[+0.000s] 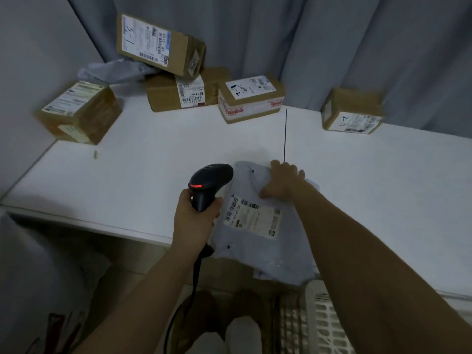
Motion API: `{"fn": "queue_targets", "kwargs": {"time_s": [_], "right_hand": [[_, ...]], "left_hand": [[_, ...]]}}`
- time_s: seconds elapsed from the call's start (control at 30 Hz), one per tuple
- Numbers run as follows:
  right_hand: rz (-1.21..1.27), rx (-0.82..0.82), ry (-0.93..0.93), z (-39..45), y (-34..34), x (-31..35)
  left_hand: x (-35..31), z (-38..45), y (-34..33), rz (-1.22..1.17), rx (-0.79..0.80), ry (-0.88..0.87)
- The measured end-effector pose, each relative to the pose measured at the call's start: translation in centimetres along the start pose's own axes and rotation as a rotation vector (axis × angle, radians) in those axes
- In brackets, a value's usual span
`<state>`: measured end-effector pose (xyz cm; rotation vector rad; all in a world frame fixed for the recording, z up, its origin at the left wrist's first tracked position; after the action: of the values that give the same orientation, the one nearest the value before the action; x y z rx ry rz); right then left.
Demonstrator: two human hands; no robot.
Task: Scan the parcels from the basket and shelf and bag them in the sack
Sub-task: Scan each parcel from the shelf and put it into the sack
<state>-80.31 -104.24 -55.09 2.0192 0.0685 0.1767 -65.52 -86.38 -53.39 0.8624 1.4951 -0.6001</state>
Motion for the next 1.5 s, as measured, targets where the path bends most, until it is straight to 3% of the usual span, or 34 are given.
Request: {"fn": "queue_targets", "kwargs": {"time_s": [0.33, 0.57, 0.73, 1.23, 1.5], "right_hand": [[0.473, -0.184, 0.089, -8.9, 5.7, -1.9], [1.175, -0.37, -0.043, -19.7, 7.5, -0.4], [1.601, -0.32, -0.162, -24.1, 4.9, 1.3], [1.427, -0.354, -0.169, -23.0, 4.2, 1.4], [1.398, -0.335, -0.184, -22.3, 3.9, 1.9]], "left_hand": [[-6.9, -2.6, 3.1, 0.001, -0.025, -0.098], [-14.8, -6.9, 7.4, -0.044, -0.111, -0.217], [-14.8, -10.5, 10.1, -0.011, -0.153, -0.248], [-13.3, -11.3, 11.3, 0.185, 0.008, -0.336], [-13.2, -11.4, 10.8, 0.223, 0.051, -0.276]]}}
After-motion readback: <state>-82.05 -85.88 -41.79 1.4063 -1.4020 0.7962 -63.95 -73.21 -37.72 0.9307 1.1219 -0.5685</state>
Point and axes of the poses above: each hand's wrist, its own z-axis towards the middle knuckle, its own y-axis out of the back of the hand, x = y × z, the point moved 3 cm from there along z, towards the middle knuckle, and after that the axes turned 7 degrees about -y, right-handed, at the moved point
